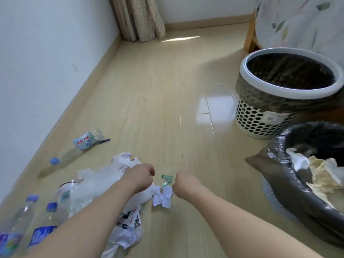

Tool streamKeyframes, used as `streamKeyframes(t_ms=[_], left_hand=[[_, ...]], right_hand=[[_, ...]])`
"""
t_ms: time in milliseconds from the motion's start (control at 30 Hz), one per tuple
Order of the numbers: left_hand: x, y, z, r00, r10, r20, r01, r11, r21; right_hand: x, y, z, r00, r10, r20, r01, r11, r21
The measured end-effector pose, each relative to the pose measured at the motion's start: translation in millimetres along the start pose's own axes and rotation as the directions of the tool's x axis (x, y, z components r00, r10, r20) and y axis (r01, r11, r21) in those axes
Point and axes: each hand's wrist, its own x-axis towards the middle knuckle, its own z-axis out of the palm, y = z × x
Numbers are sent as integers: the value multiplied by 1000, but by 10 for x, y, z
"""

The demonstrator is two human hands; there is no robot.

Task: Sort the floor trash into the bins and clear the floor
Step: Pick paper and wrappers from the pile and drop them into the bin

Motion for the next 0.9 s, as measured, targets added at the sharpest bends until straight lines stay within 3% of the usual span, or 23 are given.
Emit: streamKeyframes(t_ms=[133, 300, 433, 600, 767, 900], left_hand=[[324, -44, 230, 995, 98, -4, -97, 990, 101], [672, 29, 463, 970, 242, -33, -222, 929, 297], [819, 63, 553, 943, 321, -87, -262, 878, 400], [801, 21, 585, 964, 263, -30, -225, 874, 430], [516, -46, 527, 956, 276, -102, -231, 918, 321], [214, 16, 366, 935, 292, -202, -216, 920, 327]], right_hand=[[254, 63, 446, 981, 193, 3, -190, 963, 192], [425, -7, 745, 953, 299, -52, -267, 907, 327], [477, -19, 799, 954, 289, -85, -245, 909, 336], [368, 53, 821, 965, 214, -154, -175, 957, 231], [232, 130, 901, 951, 177, -254, -156, 983, 100], [129, 231, 865, 949, 251, -190, -218, 960, 177]])
